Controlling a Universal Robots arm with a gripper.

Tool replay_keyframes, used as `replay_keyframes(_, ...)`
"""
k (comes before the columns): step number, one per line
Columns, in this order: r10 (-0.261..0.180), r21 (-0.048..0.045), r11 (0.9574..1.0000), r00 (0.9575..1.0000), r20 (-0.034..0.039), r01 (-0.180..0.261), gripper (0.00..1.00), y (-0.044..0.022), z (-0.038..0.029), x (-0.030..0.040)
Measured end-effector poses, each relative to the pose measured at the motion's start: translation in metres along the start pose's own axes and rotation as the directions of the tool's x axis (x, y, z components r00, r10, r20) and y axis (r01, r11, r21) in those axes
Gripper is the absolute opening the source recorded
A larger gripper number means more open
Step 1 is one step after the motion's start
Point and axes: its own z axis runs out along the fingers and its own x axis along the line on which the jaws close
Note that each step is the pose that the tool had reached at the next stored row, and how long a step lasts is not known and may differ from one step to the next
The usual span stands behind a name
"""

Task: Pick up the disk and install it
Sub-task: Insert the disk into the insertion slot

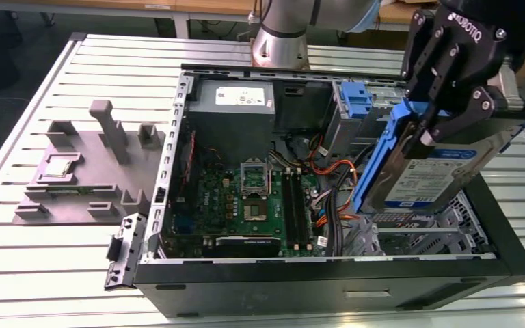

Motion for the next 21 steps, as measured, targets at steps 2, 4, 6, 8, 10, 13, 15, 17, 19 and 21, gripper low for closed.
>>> replay_keyframes(2,0.000,-0.0004,1.0000,1.0000,-0.0002,0.000,0.37,-0.0048,0.0006,0.0003)
replay_keyframes(4,0.000,-0.0006,1.0000,1.0000,0.0000,0.000,0.37,-0.0093,0.0013,0.0005)
replay_keyframes(6,0.000,-0.0007,1.0000,1.0000,0.0002,0.000,0.37,-0.0137,0.0019,0.0005)
replay_keyframes(8,0.000,-0.0007,1.0000,1.0000,0.0000,0.000,0.37,-0.0168,0.0023,0.0004)
replay_keyframes(10,0.000,-0.0007,1.0000,1.0000,0.0000,0.000,0.37,-0.0193,0.0031,0.0004)
replay_keyframes(13,0.000,-0.0007,1.0000,1.0000,0.0000,0.000,0.37,-0.0220,0.0052,0.0008)
replay_keyframes(15,-0.001,-0.0007,1.0000,1.0000,-0.0001,0.001,0.37,-0.0232,0.0068,0.0009)
replay_keyframes(17,-0.005,-0.0005,1.0000,1.0000,0.0001,0.005,0.37,-0.0242,0.0084,0.0008)
replay_keyframes(19,-0.007,-0.0004,1.0000,1.0000,0.0001,0.007,0.37,-0.0248,0.0099,0.0007)
replay_keyframes(21,-0.007,-0.0004,1.0000,1.0000,0.0002,0.007,0.37,-0.0254,0.0116,0.0006)
